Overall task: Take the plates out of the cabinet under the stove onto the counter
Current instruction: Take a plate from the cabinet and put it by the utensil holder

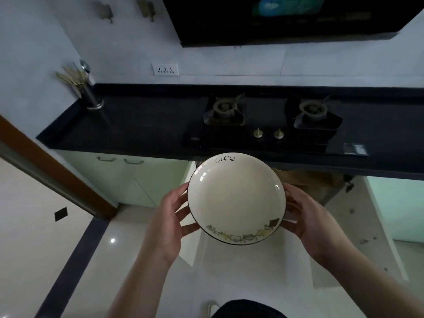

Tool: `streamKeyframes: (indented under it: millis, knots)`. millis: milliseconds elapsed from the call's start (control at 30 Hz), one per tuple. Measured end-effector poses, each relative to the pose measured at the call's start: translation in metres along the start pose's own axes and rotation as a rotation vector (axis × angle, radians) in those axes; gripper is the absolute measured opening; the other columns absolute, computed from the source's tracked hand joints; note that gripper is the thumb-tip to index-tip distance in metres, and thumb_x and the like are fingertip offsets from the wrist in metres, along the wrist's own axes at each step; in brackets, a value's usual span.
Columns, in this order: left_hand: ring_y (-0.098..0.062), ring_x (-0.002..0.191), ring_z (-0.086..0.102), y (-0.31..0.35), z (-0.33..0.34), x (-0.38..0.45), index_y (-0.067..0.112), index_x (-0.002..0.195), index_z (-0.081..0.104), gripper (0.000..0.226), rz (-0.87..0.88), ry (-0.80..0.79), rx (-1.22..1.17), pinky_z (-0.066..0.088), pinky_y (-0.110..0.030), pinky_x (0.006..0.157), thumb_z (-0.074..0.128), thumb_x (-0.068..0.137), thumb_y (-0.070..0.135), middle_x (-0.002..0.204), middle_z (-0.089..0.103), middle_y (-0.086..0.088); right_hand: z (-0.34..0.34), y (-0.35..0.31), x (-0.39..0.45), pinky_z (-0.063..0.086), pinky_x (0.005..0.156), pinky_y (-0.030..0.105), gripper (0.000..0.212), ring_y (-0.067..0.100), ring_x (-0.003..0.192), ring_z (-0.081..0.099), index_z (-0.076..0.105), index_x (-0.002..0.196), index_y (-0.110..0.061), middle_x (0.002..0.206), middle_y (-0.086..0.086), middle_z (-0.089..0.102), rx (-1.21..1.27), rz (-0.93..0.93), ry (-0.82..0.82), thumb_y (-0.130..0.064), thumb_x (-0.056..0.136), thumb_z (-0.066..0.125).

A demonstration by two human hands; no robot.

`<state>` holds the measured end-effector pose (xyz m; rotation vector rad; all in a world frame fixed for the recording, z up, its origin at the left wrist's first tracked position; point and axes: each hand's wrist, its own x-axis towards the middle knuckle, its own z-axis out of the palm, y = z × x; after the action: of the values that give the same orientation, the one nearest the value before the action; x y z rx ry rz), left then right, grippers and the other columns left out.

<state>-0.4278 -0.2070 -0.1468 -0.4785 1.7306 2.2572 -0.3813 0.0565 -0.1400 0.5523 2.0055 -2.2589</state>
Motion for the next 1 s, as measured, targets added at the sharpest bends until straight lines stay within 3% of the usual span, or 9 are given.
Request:
streamKeyframes:
  millis: [300, 467, 533, 667, 900, 1000]
  knots:
    - [-0.019, 0.105, 0.069, -0.035, 0.063, -0.061, 0.030, 0.111, 0.075, 0.037, -0.016, 0.061, -0.022, 0.058, -0.038, 0.062, 0.056, 0.082, 0.044, 0.116, 0.073, 0.005, -0.081, 0.006, -0.047, 0.058, 0.082, 0.043, 0.032, 0.014, 0.102, 0.067, 0.071, 0.110, -0.033, 0.109, -0.001, 0.073, 0.176, 0.014, 0.004, -0.025, 0.101, 0.042]
    - [-0.025, 0.104, 0.066, -0.046, 0.065, -0.091, 0.023, 0.114, 0.074, 0.033, -0.020, 0.154, -0.047, 0.058, -0.042, 0.065, 0.053, 0.091, 0.035, 0.116, 0.073, 0.001, -0.091, 0.013, -0.059, 0.057, 0.065, 0.021, 0.030, 0.003, 0.098, 0.066, 0.062, 0.114, -0.032, 0.101, -0.013, 0.072, 0.102, 0.014, -0.041, -0.013, 0.103, 0.041]
    - [-0.025, 0.102, 0.067, -0.045, 0.058, -0.103, 0.022, 0.112, 0.074, 0.033, -0.010, 0.199, -0.056, 0.058, -0.041, 0.064, 0.054, 0.091, 0.035, 0.115, 0.073, 0.000, -0.085, 0.014, -0.060, 0.058, 0.066, 0.023, 0.028, 0.004, 0.098, 0.066, 0.063, 0.115, -0.030, 0.104, -0.011, 0.072, 0.100, 0.030, -0.074, -0.016, 0.103, 0.042]
    - [-0.024, 0.101, 0.069, -0.043, 0.033, -0.123, 0.024, 0.107, 0.077, 0.029, 0.026, 0.303, -0.085, 0.058, -0.041, 0.064, 0.056, 0.090, 0.033, 0.112, 0.075, 0.001, -0.058, 0.017, -0.062, 0.057, 0.082, 0.038, 0.028, 0.010, 0.106, 0.065, 0.068, 0.113, -0.034, 0.114, -0.007, 0.070, 0.083, 0.043, -0.145, -0.027, 0.100, 0.043]
    - [-0.015, 0.089, 0.074, -0.032, -0.031, -0.140, 0.030, 0.099, 0.079, 0.031, 0.090, 0.449, -0.164, 0.059, -0.039, 0.059, 0.051, 0.087, 0.034, 0.106, 0.077, 0.006, 0.017, 0.015, -0.067, 0.058, 0.065, 0.026, 0.029, 0.007, 0.092, 0.069, 0.075, 0.093, -0.043, 0.102, -0.011, 0.074, 0.033, 0.061, -0.269, -0.037, 0.098, 0.047]
    - [-0.015, 0.085, 0.074, -0.022, -0.068, -0.142, 0.030, 0.097, 0.079, 0.027, 0.107, 0.470, -0.199, 0.059, -0.038, 0.058, 0.056, 0.086, 0.035, 0.101, 0.077, 0.006, 0.059, 0.017, -0.066, 0.058, 0.071, 0.031, 0.028, 0.011, 0.095, 0.070, 0.075, 0.094, -0.043, 0.103, -0.011, 0.074, -0.027, 0.038, -0.301, -0.034, 0.099, 0.048]
